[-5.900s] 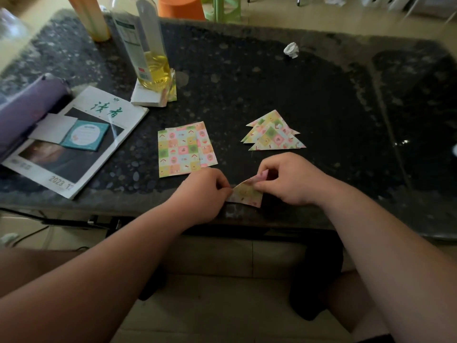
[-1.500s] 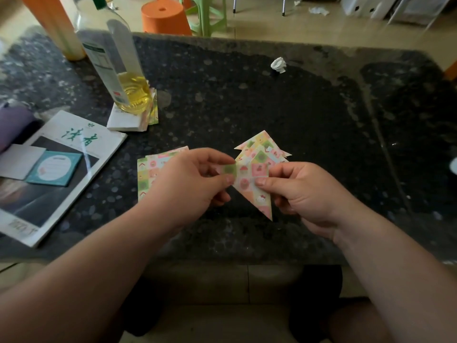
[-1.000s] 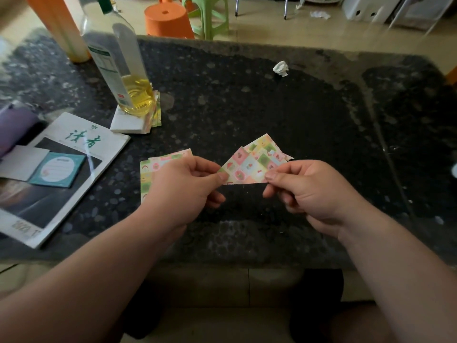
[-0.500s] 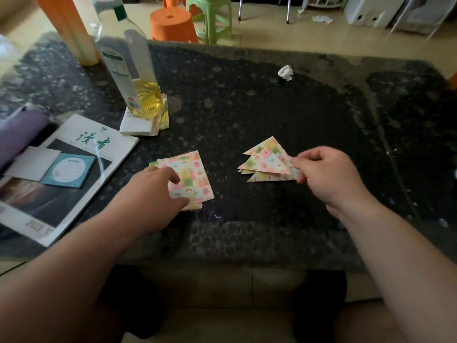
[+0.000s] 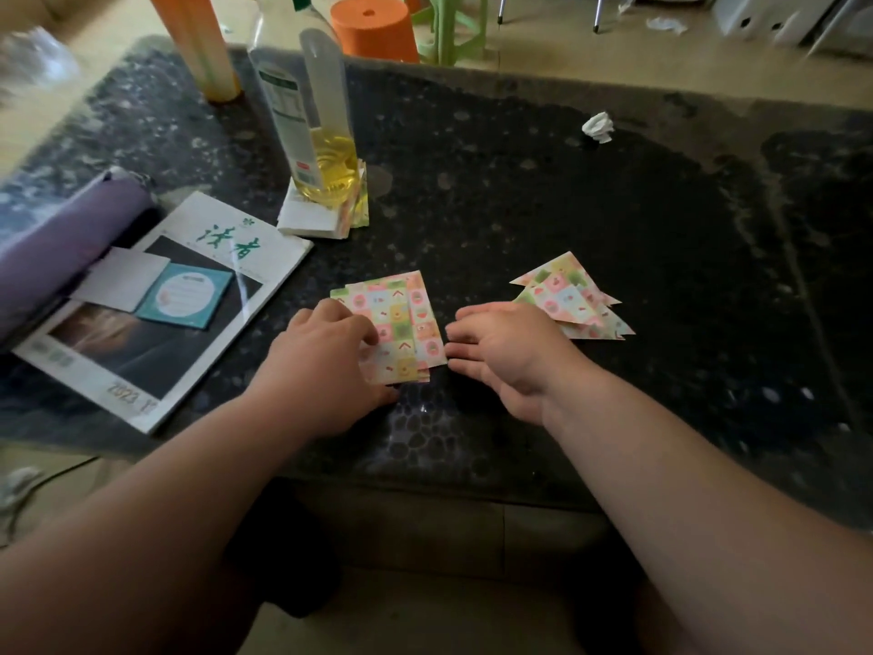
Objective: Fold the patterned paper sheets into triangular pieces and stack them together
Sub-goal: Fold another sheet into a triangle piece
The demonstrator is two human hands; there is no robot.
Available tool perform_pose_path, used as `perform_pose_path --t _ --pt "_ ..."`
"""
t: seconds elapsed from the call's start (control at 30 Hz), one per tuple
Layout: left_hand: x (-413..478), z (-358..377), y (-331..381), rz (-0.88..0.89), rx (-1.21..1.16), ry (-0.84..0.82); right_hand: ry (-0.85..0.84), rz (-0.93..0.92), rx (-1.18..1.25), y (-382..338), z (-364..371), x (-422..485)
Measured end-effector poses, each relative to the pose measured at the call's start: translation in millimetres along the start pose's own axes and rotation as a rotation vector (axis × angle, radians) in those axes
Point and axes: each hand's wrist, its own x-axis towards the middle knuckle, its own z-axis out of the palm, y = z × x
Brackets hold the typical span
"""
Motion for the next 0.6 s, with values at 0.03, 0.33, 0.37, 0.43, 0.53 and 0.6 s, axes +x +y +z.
perform_pose_path --t 0.03,0.33,0.37,0.43,0.53,0.6 --pt "0.1 1.3 0.3 0.005 0.011 0.010 0.029 -0.004 0.017 -0.3 4.5 0.7" --pt "-2.3 6.5 1.9 0.032 0.029 0.089 0.044 -0.028 -0.034 1.1 21.9 7.1" --pt "-3.3 5.8 1.6 0.034 0.025 0.081 0.018 -0.003 0.000 1.3 23.3 7.3" --pt "-5.0 4.6 0.2 0.038 0.008 0.065 -0.023 0.031 0.095 2.7 24.6 8.0" --pt "-3.6 3.6 -2.9 0.039 -0.041 0.076 -0.128 0.099 0.204 2.5 25.9 9.0" --pt "-3.0 3.3 -3.8 0.030 -0.074 0.078 -0.164 0.112 0.128 4.7 29.4 11.7"
